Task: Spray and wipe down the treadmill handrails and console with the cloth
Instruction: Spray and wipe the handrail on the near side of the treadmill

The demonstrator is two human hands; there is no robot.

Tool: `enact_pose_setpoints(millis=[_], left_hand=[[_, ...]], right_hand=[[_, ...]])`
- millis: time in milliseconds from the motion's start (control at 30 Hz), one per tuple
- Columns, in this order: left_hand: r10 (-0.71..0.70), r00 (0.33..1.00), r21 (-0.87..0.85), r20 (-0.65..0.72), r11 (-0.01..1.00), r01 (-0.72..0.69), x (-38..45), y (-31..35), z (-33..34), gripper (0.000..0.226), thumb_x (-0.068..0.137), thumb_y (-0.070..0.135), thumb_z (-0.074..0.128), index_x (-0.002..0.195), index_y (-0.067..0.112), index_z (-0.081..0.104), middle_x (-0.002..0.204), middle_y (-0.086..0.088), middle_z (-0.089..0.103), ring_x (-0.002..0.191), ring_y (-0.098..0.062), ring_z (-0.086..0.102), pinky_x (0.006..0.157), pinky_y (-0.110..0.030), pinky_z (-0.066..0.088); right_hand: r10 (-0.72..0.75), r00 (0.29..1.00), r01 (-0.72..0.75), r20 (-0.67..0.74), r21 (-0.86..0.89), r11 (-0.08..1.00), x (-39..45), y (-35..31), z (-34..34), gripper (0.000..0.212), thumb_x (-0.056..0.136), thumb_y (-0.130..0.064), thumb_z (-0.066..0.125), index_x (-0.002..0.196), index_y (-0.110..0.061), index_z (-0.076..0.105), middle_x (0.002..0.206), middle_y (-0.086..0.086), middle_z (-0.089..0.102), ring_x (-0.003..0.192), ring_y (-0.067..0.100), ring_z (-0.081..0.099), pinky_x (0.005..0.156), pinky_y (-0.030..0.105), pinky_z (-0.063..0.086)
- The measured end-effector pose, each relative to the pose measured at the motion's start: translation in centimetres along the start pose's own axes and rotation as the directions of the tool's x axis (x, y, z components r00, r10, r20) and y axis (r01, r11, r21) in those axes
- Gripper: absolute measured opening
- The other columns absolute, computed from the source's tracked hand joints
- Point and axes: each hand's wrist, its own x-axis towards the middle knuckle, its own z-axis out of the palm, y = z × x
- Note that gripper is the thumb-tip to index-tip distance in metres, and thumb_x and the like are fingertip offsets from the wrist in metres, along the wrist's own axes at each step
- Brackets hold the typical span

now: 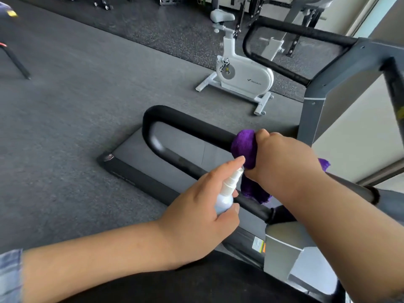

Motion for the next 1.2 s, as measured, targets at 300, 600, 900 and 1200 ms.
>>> enact_pose_setpoints(millis=[300, 600, 900, 1200], left_hand=[[0.015, 1.000, -0.048, 0.012, 0.999, -0.014, 2.1, -5.5, -7.1, 0.082, 0.089, 0.019, 0.063, 0.130, 0.074, 0.017, 0.109, 0.028, 0.052, 0.106, 0.002, 0.055, 0.086, -0.006, 0.038], [-0.016, 0.999, -0.128, -0.035, 0.992, 0.011, 1.6, -12.4, -15.3, 0.085, 0.090, 0.015, 0.064, 0.126, 0.077, 0.018, 0.107, 0.024, 0.052, 0.101, -0.006, 0.057, 0.082, -0.012, 0.045], [-0.058, 0.998, -0.252, -0.022, 0.966, 0.051, 0.7, -15.5, -19.5, 0.077, 0.089, 0.013, 0.063, 0.131, 0.066, 0.026, 0.106, 0.026, 0.056, 0.098, -0.002, 0.058, 0.080, -0.009, 0.042], [-0.036, 0.998, -0.278, -0.049, 0.960, 0.021, 0.0, -17.1, -21.2, 0.077, 0.087, 0.008, 0.065, 0.131, 0.059, 0.028, 0.101, 0.021, 0.058, 0.096, -0.001, 0.059, 0.079, -0.004, 0.041]], right_hand=[[0.013, 0.999, -0.014, 0.050, 0.009, 1.000, 5.2, -9.3, -1.5, 0.035, 0.084, -0.038, 0.058, 0.100, -0.018, 0.034, 0.087, 0.000, 0.039, 0.076, 0.026, 0.045, 0.062, 0.036, 0.039], [0.076, 0.997, -0.071, 0.024, -0.163, 0.984, 10.3, -18.5, -1.0, 0.057, 0.078, -0.044, 0.073, 0.116, -0.017, 0.040, 0.093, 0.004, 0.042, 0.081, 0.027, 0.048, 0.062, 0.037, 0.033], [0.011, 0.989, 0.058, 0.149, -0.450, 0.891, 13.5, -25.2, -1.7, 0.041, 0.084, -0.021, 0.063, 0.123, -0.019, 0.052, 0.114, 0.005, 0.055, 0.109, 0.033, 0.057, 0.079, 0.041, 0.037], [-0.106, 0.938, 0.330, 0.331, -0.752, 0.570, 16.2, -29.4, 4.4, 0.039, 0.095, -0.028, 0.044, 0.129, -0.014, 0.057, 0.124, 0.015, 0.056, 0.120, 0.043, 0.050, 0.099, 0.062, 0.037]])
